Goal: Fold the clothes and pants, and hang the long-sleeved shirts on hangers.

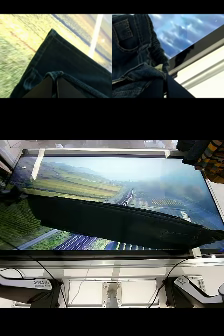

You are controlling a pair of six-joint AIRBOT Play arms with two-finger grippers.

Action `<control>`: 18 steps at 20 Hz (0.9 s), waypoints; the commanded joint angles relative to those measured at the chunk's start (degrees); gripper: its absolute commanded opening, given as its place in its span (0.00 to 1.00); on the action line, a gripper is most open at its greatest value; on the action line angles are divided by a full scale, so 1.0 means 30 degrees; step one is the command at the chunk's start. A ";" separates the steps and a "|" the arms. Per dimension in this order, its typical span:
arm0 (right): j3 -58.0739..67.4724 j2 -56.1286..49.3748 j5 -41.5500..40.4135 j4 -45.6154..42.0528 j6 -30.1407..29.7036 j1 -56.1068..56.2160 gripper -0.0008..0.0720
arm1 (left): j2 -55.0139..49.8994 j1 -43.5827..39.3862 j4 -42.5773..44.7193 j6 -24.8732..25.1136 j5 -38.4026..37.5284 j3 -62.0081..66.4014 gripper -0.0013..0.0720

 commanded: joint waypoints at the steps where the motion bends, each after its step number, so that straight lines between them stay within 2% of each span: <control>1: 0.0022 -0.0918 -0.1311 0.0036 -0.0131 0.0015 0.05 | -0.1763 -0.1202 0.2280 -0.2157 0.0073 0.2033 0.04; 4: 0.0080 -0.0787 -0.2076 0.0444 -0.0146 0.0015 0.05 | -0.1188 -0.0685 0.2900 -0.2288 0.0204 0.2353 0.04; 7: 0.0080 -0.0765 -0.1253 0.1042 -0.0962 0.0058 0.05 | -0.0743 -0.0211 0.3308 -0.2448 -0.2091 0.2375 0.04; 9: 0.0073 -0.0641 -0.0940 0.1042 -0.2244 0.0051 0.05 | -0.0102 -0.0044 0.4940 -0.1574 -0.3767 0.2375 0.04; 11: 0.0066 -0.0291 -0.0058 0.0969 -0.5486 0.0051 0.05 | 0.0976 0.0364 0.6972 -0.0911 -0.5406 0.2317 0.04; 12: -0.0044 -0.0066 -0.0066 0.0925 -0.6193 -0.0036 0.05 | 0.1668 0.0882 0.7599 -0.0568 -0.5909 0.2040 0.04; 15: -0.0801 0.0401 -0.0583 0.1443 -0.6484 -0.0160 0.05 | 0.3920 0.3330 0.6455 0.0452 -0.5880 0.0240 0.04; 18: -0.0976 0.0393 -0.0852 0.1814 -0.6477 -0.0138 0.05 | 0.4911 0.5238 0.7708 0.0415 -0.7439 -0.0597 0.04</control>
